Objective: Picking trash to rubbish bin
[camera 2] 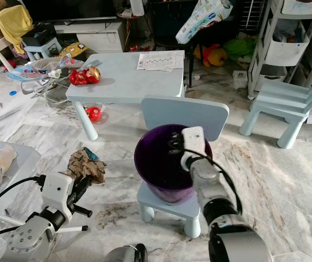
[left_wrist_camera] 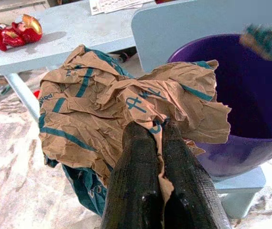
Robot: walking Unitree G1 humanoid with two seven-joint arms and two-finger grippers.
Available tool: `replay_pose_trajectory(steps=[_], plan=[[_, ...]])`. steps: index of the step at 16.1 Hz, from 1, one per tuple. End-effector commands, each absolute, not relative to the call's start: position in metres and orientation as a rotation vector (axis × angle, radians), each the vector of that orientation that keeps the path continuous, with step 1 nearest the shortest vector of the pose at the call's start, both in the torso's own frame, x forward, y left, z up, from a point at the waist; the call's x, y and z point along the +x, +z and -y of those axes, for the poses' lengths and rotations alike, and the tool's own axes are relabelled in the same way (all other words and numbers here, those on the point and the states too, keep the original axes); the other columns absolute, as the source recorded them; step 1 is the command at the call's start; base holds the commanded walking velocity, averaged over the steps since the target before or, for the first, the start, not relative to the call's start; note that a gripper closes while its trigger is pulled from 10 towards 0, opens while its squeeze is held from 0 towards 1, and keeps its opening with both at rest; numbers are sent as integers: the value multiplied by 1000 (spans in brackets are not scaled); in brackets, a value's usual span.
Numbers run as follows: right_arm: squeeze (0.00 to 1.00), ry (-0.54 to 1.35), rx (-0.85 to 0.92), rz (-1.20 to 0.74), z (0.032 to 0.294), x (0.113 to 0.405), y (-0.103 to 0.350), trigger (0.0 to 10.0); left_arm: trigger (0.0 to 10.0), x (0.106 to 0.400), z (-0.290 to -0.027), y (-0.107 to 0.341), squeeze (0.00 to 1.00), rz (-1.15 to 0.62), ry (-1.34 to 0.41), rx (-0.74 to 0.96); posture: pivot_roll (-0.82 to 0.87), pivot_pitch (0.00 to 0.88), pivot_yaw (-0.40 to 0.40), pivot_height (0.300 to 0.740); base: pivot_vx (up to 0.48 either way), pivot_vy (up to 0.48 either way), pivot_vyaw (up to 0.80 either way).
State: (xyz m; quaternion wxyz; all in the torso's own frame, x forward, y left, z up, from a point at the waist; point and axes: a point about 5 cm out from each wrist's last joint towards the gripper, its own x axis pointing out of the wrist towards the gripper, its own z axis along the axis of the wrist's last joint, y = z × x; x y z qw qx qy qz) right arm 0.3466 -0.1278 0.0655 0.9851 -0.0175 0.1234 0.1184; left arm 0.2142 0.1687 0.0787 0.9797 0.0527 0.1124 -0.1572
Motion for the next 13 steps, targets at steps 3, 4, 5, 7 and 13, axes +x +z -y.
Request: replay_pose_trajectory(steps=[3, 4, 5, 7, 13], plan=[[0, 230, 44, -357, 129, 336, 45, 7451, 0, 215, -168, 77, 0, -243, -327, 108, 181, 109, 89, 740, 0, 0, 0], [0, 232, 75, -379, 129, 334, 41, 9098, 0, 216, -168, 77, 0, -242, -327, 108, 178, 107, 87, 740, 0, 0, 0], [0, 233, 72, -384, 129, 332, 39, 9765, 0, 216, -168, 77, 0, -242, -327, 108, 177, 107, 85, 740, 0, 0, 0], [1000, 235, 73, -390, 129, 331, 37, 10000, 0, 219, -166, 77, 0, -237, -328, 106, 172, 102, 83, 740, 0, 0, 0], [1000, 234, 26, -411, 130, 329, 33, 10000, 0, 227, -159, 77, 0, -218, -334, 94, 163, 90, 75, 740, 0, 0, 0]])
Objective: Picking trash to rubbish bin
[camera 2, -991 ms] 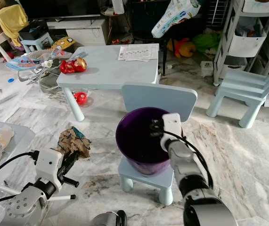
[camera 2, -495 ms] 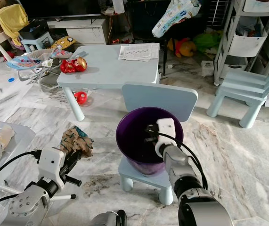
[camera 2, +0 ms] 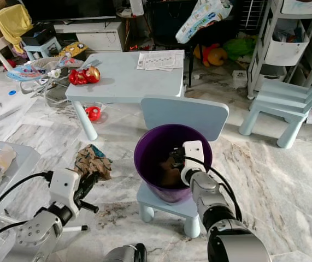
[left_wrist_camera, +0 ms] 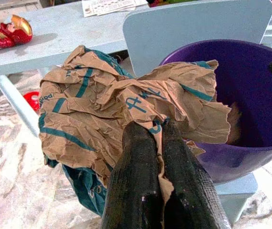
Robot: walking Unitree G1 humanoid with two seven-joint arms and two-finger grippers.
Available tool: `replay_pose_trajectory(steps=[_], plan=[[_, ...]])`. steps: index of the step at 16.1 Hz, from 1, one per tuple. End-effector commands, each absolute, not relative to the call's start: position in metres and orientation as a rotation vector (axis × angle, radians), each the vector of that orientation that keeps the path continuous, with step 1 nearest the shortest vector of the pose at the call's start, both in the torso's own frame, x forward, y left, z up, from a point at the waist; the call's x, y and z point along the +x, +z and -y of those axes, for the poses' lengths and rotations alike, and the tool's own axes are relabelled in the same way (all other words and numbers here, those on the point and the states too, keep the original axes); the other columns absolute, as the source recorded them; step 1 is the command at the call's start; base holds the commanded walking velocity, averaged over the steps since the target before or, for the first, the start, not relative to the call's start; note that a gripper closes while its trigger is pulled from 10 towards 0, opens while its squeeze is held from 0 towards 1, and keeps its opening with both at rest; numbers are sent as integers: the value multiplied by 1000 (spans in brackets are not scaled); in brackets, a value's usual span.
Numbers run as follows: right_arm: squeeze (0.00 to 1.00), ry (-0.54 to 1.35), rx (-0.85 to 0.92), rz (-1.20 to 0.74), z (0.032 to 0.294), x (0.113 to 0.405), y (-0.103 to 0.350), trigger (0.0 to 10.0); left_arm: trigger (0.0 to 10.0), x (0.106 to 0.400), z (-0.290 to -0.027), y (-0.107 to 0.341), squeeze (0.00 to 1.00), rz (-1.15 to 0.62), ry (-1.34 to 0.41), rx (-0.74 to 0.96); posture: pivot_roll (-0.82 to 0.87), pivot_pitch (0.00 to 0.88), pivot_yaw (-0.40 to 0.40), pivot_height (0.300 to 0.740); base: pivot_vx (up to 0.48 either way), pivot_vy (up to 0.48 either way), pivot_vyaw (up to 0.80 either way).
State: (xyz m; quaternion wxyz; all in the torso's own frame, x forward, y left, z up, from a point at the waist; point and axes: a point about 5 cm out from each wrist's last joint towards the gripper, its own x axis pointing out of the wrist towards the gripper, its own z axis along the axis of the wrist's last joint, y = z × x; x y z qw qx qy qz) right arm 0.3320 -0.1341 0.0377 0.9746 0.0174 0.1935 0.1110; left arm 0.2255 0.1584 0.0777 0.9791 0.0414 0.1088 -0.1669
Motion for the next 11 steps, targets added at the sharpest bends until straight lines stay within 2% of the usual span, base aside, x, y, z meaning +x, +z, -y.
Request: replay_pose_trajectory(steps=[1, 5, 7, 8, 9, 11], plan=[[1000, 236, 20, -407, 129, 329, 34, 10000, 0, 229, -159, 79, 0, -211, -332, 92, 163, 90, 75, 740, 0, 0, 0], [1000, 169, -73, -391, 136, 331, 36, 10000, 0, 240, -151, 82, 0, -181, -346, 80, 134, 87, 69, 740, 0, 0, 0], [1000, 159, -84, -357, 145, 324, 39, 10000, 0, 254, -136, 83, 0, -158, -394, 67, 101, 86, 69, 740, 0, 0, 0], [1000, 165, -83, -338, 146, 321, 42, 10000, 235, 257, -132, 82, 0, -158, -409, 64, 101, 86, 69, 740, 0, 0, 0], [1000, 166, -92, -313, 150, 310, 47, 10000, 1451, 264, -121, 77, 0, -164, -447, 61, 51, 85, 76, 740, 0, 0, 0], [1000, 165, -89, -319, 155, 284, 56, 10000, 1373, 279, -100, 69, 0, -177, -504, 37, 5, 88, 84, 740, 0, 0, 0]])
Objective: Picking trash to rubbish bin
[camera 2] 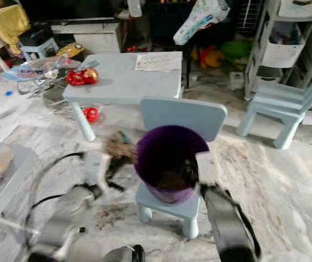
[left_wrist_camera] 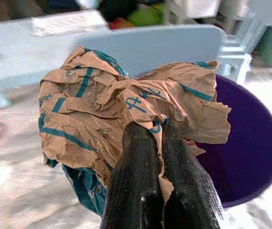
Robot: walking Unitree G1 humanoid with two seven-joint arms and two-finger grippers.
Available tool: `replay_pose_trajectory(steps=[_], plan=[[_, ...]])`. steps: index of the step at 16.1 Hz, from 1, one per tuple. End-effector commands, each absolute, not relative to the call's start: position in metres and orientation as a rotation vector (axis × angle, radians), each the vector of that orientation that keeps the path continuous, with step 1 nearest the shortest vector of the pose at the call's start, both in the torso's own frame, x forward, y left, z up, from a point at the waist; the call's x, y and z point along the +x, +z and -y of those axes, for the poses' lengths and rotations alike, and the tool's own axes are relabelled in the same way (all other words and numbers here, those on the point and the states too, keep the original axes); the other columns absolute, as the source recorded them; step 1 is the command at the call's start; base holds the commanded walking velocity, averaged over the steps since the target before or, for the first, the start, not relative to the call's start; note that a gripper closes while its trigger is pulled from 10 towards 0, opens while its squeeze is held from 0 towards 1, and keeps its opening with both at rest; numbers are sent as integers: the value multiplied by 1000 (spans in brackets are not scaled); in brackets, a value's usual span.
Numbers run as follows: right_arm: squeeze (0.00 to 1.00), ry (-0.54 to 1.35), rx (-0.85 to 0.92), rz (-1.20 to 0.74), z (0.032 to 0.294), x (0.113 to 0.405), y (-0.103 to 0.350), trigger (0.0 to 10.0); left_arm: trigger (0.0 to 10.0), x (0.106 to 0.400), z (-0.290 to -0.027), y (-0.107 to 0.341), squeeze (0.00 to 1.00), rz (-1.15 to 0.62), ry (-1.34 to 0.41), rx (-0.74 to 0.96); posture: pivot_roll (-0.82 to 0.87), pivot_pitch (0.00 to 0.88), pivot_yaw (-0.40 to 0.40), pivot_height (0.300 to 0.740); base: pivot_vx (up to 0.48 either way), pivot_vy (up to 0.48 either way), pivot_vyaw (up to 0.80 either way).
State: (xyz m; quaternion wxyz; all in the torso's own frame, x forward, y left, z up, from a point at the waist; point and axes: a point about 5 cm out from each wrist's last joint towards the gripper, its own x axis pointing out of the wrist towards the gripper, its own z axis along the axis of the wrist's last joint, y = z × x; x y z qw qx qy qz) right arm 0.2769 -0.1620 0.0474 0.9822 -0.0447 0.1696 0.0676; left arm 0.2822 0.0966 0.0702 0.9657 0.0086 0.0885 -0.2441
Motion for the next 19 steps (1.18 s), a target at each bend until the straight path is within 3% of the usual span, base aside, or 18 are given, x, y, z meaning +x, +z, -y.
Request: replay_pose_trajectory(steps=[1, 2, 3, 4, 6, 7, 8, 9, 10, 14, 19], plan=[[1000, 159, -71, -327, 156, 273, 61, 10000, 1373, 287, -90, 65, 0, -188, -519, 35, -14, 89, 88, 740, 0, 0, 0], [1000, 163, -57, -345, 157, 264, 65, 10000, 1412, 293, -82, 62, 0, -201, -527, 28, -41, 90, 94, 740, 0, 0, 0], [945, 175, -26, -381, 157, 250, 70, 10000, 3647, 300, -72, 55, 0, -234, -524, 2, -80, 96, 100, 740, 0, 0, 0], [824, 193, -15, -408, 156, 241, 73, 10000, 9686, 303, -68, 52, 0, -247, -524, -1, -99, 99, 102, 740, 0, 0, 0], [784, 229, 3, -514, 161, 218, 79, 10000, 10000, 307, -56, 45, 0, -282, -530, -18, -146, 108, 107, 740, 0, 0, 0], [529, 226, 30, -573, 165, 207, 79, 10000, 10000, 310, -52, 43, 0, -292, -520, -21, -158, 112, 108, 740, 0, 0, 0], [506, 211, 31, -602, 169, 199, 80, 10000, 10000, 311, -50, 42, 0, -303, -503, -39, -171, 118, 110, 740, 0, 0, 0], [498, 199, 47, -621, 170, 193, 80, 10000, 10000, 313, -49, 42, 251, -301, -488, -23, -179, 120, 111, 740, 0, 0, 0], [494, 195, 52, -629, 170, 189, 81, 10000, 10000, 313, -47, 42, 1000, -302, -482, -29, -185, 123, 114, 740, 0, 0, 0], [494, 194, 80, -681, 167, 181, 89, 10000, 10000, 314, -32, 40, 1000, -309, -456, 20, -202, 127, 125, 740, 0, 0, 0], [502, 217, 77, -691, 164, 183, 90, 10000, 10000, 316, -34, 42, 1000, -293, -440, 23, -192, 114, 119, 740, 0, 0, 0]])
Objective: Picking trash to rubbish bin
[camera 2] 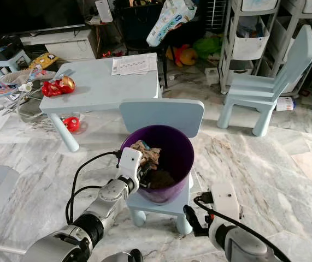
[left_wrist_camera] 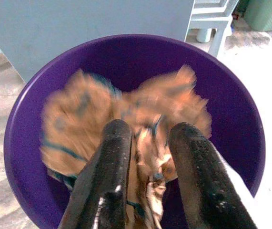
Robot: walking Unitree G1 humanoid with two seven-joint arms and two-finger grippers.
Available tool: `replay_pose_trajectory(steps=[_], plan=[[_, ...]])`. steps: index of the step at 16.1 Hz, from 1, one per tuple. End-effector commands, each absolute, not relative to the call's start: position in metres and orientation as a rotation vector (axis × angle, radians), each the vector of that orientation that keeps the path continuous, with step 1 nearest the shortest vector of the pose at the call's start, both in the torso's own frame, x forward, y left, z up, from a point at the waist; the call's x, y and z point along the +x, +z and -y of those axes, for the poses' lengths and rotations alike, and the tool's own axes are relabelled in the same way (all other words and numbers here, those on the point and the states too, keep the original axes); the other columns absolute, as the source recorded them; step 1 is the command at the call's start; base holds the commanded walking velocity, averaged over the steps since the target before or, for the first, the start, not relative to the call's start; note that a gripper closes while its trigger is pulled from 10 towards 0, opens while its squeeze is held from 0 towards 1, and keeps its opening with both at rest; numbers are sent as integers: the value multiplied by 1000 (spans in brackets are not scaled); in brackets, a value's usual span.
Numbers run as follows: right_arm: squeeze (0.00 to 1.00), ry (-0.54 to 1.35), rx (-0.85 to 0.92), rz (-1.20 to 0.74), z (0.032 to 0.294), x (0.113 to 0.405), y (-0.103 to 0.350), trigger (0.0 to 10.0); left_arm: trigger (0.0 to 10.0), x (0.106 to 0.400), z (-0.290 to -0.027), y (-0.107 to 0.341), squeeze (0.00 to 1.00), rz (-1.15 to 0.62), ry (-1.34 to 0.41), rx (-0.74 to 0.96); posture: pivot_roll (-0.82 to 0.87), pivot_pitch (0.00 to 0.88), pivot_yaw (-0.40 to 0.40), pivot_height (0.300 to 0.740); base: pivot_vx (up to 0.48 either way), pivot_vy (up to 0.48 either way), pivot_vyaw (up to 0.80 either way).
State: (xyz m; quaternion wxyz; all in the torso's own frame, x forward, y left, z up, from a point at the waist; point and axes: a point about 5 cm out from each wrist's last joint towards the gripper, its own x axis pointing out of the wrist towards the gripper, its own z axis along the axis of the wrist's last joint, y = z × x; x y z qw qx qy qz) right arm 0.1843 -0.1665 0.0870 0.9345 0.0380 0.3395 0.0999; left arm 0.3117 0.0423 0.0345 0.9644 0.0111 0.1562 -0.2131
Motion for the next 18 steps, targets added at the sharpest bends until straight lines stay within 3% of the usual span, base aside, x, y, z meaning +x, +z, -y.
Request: replay_pose_trajectory(steps=[1, 6, 9, 12, 14, 16, 18], plan=[[498, 221, 73, -685, 163, 185, 91, 10000, 10000, 317, -36, 42, 1000, -292, -433, 16, -194, 111, 121, 740, 0, 0, 0], [502, 224, 65, -671, 163, 188, 91, 10000, 10000, 322, -37, 48, 1000, -274, -425, 10, -196, 101, 122, 740, 0, 0, 0], [502, 239, 37, -654, 163, 194, 92, 10000, 10000, 333, -52, 60, 1000, -211, -366, 3, -172, 87, 110, 740, 0, 0, 0], [502, 269, -102, -513, 160, 222, 100, 10000, 10000, 347, -101, 75, 1000, -95, -244, 19, -118, 64, 90, 740, 0, 0, 0], [502, 284, -189, -442, 159, 236, 103, 10000, 10000, 346, -119, 79, 1000, -49, -222, 36, -99, 58, 86, 740, 0, 0, 0], [498, 286, -274, -309, 156, 271, 112, 10000, 10000, 340, -157, 82, 1000, 25, -73, 157, -49, 37, 58, 740, 0, 0, 0], [490, 265, -265, -261, 156, 286, 118, 10000, 10000, 337, -170, 83, 1000, 42, -5, 175, -42, 32, 53, 740, 0, 0, 0]])
